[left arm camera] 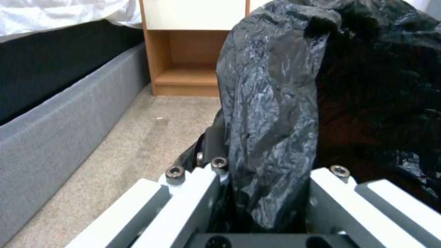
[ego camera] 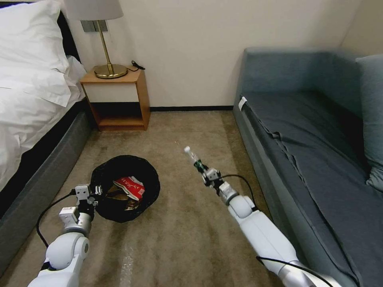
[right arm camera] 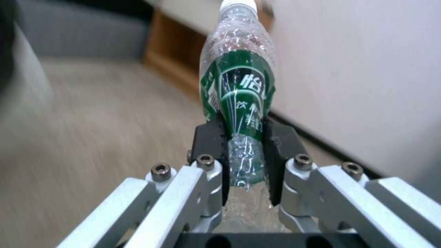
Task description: Pick up the trash bin, then pick up the garbage on the floor and place it into the trash bin.
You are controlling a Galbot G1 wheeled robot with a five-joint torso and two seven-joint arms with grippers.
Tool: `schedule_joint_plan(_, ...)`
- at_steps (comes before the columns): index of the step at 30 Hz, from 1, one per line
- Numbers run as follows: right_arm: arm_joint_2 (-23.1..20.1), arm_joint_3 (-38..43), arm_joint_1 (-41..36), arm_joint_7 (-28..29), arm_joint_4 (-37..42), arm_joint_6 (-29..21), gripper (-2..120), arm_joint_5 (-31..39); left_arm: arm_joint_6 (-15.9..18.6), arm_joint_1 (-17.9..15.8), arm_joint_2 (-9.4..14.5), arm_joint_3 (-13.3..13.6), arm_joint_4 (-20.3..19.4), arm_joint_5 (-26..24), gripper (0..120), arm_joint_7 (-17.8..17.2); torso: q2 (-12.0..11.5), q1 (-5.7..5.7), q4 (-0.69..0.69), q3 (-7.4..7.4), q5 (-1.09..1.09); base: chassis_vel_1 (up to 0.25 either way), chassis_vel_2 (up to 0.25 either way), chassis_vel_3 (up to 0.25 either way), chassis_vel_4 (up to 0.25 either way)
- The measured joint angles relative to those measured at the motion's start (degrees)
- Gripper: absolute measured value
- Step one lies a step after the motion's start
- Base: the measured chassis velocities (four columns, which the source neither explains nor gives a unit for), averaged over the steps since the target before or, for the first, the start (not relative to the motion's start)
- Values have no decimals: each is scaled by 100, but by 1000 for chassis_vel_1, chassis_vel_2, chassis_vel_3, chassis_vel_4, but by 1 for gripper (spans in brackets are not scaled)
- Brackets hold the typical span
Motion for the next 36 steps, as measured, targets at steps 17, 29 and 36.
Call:
schedule_joint_plan(17, 53, -1774, -1, 184, 1310, -414, 14, 650, 69, -162, -141, 96, 166, 129, 4, -10, 0, 0, 1, 0, 0, 0, 0, 0, 0)
schedule_joint_plan(29, 273, -2434, 4, 332, 1003, -414, 14, 591, 43, -253, -153, 90, 288, 130, 4, -9, 0, 0, 0, 0, 0, 0, 0, 0, 0)
schedule_joint_plan(36, 341, -2482, -74, 396, 801, -392, 14, 515, -2, -189, -171, 101, 290, 179, 4, -2, 0, 0, 1, 0, 0, 0, 0, 0, 0)
